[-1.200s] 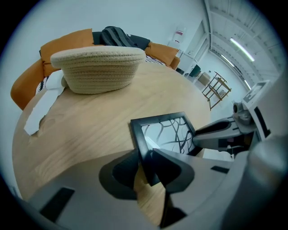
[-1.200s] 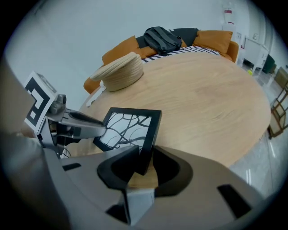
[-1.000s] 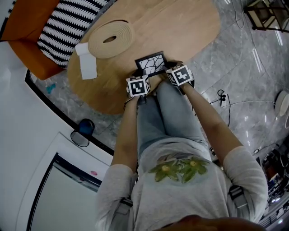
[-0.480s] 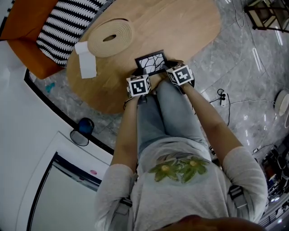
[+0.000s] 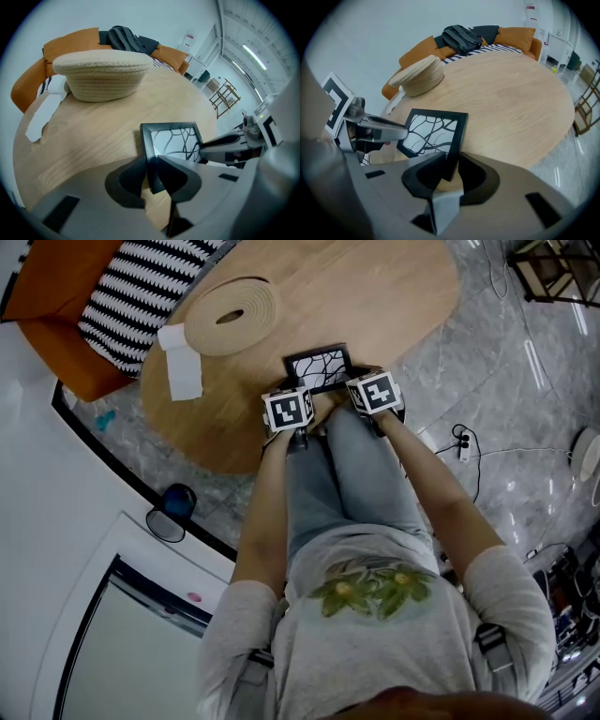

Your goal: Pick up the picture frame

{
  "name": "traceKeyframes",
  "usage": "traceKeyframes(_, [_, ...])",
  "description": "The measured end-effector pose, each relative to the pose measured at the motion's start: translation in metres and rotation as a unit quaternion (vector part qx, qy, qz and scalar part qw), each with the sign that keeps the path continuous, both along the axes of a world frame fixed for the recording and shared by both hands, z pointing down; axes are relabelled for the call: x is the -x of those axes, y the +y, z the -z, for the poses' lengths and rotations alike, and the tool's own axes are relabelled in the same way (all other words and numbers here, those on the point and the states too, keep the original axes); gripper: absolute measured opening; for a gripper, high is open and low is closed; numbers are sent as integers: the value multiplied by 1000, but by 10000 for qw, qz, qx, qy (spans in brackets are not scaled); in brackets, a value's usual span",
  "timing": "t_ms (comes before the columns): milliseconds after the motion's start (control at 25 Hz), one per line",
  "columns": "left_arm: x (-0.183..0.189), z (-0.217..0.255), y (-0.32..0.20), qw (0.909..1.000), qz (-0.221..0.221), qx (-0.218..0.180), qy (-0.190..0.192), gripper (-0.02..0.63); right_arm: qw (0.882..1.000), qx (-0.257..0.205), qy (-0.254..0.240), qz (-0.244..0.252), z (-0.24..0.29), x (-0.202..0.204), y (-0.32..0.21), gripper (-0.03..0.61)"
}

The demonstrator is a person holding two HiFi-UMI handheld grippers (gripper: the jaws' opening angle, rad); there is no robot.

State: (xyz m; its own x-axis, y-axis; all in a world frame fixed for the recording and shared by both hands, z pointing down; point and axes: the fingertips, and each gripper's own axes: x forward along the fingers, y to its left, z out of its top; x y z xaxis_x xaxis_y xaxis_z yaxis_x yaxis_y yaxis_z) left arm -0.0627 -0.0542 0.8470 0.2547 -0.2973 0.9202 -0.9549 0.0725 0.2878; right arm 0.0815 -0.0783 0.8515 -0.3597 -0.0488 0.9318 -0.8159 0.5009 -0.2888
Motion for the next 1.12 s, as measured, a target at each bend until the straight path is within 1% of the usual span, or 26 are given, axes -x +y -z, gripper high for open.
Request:
traceKeyframes(120, [-1,7,1,10000,22,38,58,91,10000,19,6,-47,8,-1,0,92])
traceKeyframes(480, [6,34,9,9996,202,91,157,89,10000,-4,-50,42,43,8,2,91])
traceKeyframes(1120, [11,107,4,9992,301,-108,254,89,9997,-258,-51,27,118,12,-4,89])
